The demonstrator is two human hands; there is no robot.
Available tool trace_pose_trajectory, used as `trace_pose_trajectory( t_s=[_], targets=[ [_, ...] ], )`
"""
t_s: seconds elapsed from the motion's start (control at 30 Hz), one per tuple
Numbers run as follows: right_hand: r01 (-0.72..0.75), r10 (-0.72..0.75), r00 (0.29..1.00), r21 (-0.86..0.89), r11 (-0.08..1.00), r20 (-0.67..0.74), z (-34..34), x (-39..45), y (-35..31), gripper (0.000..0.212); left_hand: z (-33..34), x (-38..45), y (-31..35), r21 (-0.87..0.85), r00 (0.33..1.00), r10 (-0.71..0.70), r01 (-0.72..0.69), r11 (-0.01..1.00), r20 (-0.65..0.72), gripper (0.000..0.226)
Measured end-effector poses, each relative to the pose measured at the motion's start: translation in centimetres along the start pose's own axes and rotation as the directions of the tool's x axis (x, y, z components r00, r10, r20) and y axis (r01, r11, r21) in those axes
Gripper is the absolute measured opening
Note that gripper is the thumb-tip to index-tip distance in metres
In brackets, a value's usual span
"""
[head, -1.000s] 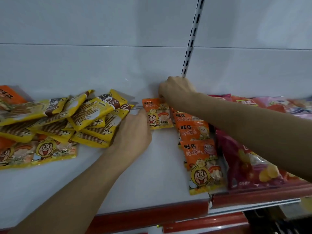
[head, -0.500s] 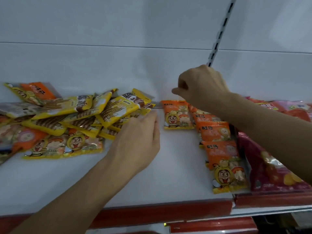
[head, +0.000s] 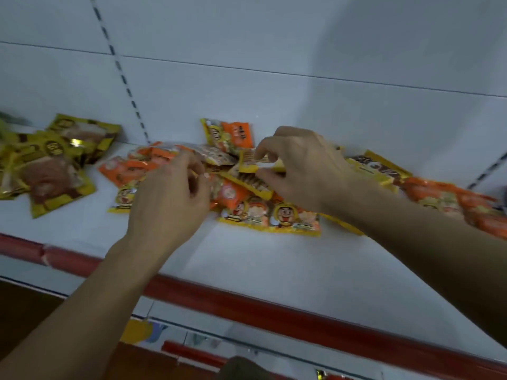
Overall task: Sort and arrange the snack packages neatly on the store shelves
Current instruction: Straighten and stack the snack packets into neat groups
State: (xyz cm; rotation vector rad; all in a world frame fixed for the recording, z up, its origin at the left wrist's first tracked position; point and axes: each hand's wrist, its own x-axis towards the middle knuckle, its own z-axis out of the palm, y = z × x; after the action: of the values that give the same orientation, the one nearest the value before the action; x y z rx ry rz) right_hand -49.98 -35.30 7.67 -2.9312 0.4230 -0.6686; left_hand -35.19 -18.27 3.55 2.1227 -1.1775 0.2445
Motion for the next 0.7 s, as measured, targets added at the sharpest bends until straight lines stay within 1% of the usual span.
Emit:
trace_pose_trajectory(
  t_s=[0.07, 0.1, 0.13, 0.2, 0.23, 0.27, 0.3, 0.37, 0.4, 0.43, 0.47, 0.5, 0.53, 0.57, 0.6, 0.63, 0.67, 0.7],
  targets=[
    [0.081, -0.081, 0.995, -0.001, 0.997, 0.066, 2.2, 1.3, -2.1, 0.031, -0.7, 0.0, -2.6, -0.027, 0.998, -0.053, 0.054, 0.998, 0.032, 0.004],
    [0.102, -0.098, 0.991, -0.04, 0.994, 0.095, 3.5, 1.8, -3.1, 0.034, -0.8, -0.1, -3.6, -0.042, 0.995, -0.071, 0.074, 0.996, 0.069, 0.004],
    [0.106, -0.094, 0.989, -0.101, 0.989, 0.113, 4.7, 2.0, -3.8, 0.038, -0.7, -0.2, -4.4, -0.06, 0.99, -0.084, 0.091, 0.994, 0.111, 0.005],
    [0.082, -0.062, 0.993, -0.214, 0.973, 0.098, 7.0, 2.3, -4.6, 0.042, -0.5, -0.7, -5.6, -0.102, 0.98, -0.09, 0.11, 0.989, 0.179, 0.008],
    [0.061, -0.048, 0.997, -0.221, 0.973, 0.065, 7.8, 2.3, -4.7, 0.038, -0.3, -0.9, -5.9, -0.117, 0.977, -0.086, 0.11, 0.987, 0.194, 0.009],
    [0.042, -0.041, 0.999, -0.191, 0.981, 0.011, 8.3, 2.2, -4.8, 0.031, -0.2, -1.0, -6.2, -0.129, 0.977, -0.082, 0.109, 0.986, 0.196, 0.011],
    [0.023, -0.03, 0.998, -0.136, 0.99, -0.049, 8.5, 2.1, -4.8, 0.024, -0.1, -1.1, -6.2, -0.139, 0.977, -0.085, 0.113, 0.984, 0.195, 0.013],
    [-0.028, 0.024, 0.987, -0.023, 0.999, -0.161, 8.2, 2.0, -5.0, 0.018, -0.1, -0.8, -6.3, -0.169, 0.976, -0.112, 0.144, 0.975, 0.19, 0.02],
    [-0.054, 0.06, 0.973, 0.031, 0.998, -0.222, 7.9, 1.9, -5.1, 0.015, -0.2, -0.6, -6.1, -0.23, 0.974, -0.146, 0.185, 0.955, 0.174, 0.023],
    [-0.074, 0.094, 0.953, 0.081, 0.994, -0.288, 7.4, 1.8, -5.4, 0.012, -0.3, -0.2, -5.8, -0.35, 0.966, -0.197, 0.245, 0.904, 0.166, 0.023],
    [-0.083, 0.119, 0.932, 0.119, 0.989, -0.342, 6.9, 1.7, -5.8, 0.012, -0.6, 0.4, -5.4, -0.517, 0.946, -0.266, 0.324, 0.792, 0.185, 0.03],
    [-0.079, 0.129, 0.92, 0.148, 0.986, -0.37, 6.4, 1.4, -6.3, 0.012, -1.1, 0.9, -4.9, -0.673, 0.908, -0.326, 0.416, 0.611, 0.265, 0.04],
    [-0.064, 0.123, 0.917, 0.165, 0.984, -0.378, 6.1, 1.2, -6.8, 0.012, -1.5, 1.5, -4.4, -0.767, 0.87, -0.344, 0.48, 0.426, 0.354, 0.046],
    [-0.044, 0.108, 0.919, 0.173, 0.984, -0.379, 5.9, 0.8, -7.1, 0.013, -1.8, 1.9, -4.2, -0.801, 0.853, -0.331, 0.504, 0.324, 0.403, 0.046],
    [-0.033, 0.101, 0.92, 0.183, 0.983, -0.379, 5.7, 0.2, -7.2, 0.016, -1.8, 2.0, -4.0, -0.812, 0.858, -0.308, 0.498, 0.306, 0.41, 0.04],
    [-0.04, 0.115, 0.918, 0.202, 0.979, -0.379, 5.5, -0.3, -7.2, 0.018, -1.8, 2.1, -3.8, -0.813, 0.87, -0.293, 0.481, 0.33, 0.396, 0.03],
    [-0.068, 0.155, 0.914, 0.235, 0.97, -0.376, 5.2, -0.9, -7.0, 0.021, -1.6, 2.0, -3.6, -0.819, 0.883, -0.283, 0.459, 0.345, 0.375, 0.019],
    [-0.117, 0.225, 0.905, 0.296, 0.948, -0.362, 4.9, -1.5, -6.8, 0.023, -1.4, 2.0, -3.3, -0.828, 0.895, -0.267, 0.435, 0.354, 0.357, 0.014]
  ],
)
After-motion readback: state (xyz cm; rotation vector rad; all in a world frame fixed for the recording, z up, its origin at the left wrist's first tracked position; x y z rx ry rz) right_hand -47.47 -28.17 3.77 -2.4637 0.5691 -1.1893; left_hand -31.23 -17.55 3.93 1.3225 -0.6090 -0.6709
